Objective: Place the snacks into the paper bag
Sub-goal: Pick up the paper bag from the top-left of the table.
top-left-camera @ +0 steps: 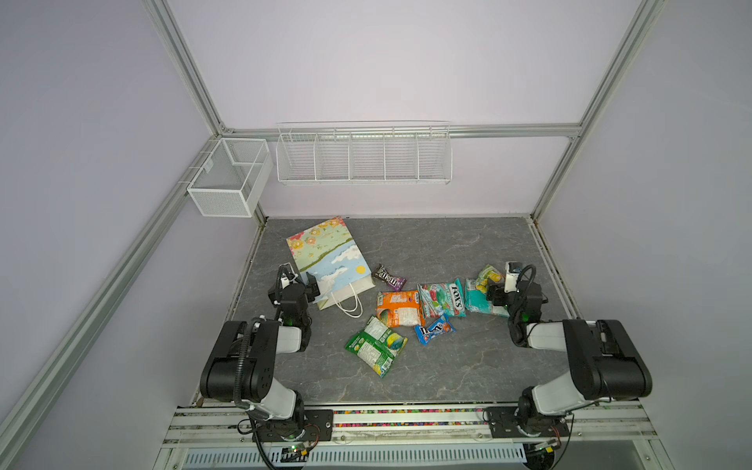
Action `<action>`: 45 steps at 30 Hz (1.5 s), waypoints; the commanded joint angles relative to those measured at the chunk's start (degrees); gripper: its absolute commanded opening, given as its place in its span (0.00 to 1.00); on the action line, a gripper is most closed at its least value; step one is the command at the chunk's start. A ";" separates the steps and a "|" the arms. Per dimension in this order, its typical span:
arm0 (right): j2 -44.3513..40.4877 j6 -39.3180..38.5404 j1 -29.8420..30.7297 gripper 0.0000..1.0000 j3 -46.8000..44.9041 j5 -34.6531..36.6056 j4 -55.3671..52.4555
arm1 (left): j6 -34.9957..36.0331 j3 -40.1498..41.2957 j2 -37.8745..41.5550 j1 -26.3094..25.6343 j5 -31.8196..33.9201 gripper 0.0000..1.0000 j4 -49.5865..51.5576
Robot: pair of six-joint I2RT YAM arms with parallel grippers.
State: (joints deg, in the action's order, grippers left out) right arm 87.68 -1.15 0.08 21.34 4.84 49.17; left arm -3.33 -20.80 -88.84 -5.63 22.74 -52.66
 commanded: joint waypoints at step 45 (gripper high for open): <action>-35.02 8.59 3.28 0.88 23.01 -20.95 -52.33 | 3.05 -26.60 28.61 -7.64 8.43 1.00 48.07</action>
State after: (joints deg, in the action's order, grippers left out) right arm 53.21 4.51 2.66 41.15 -13.04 1.15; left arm 1.48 -38.57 -64.88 -12.84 33.21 -24.88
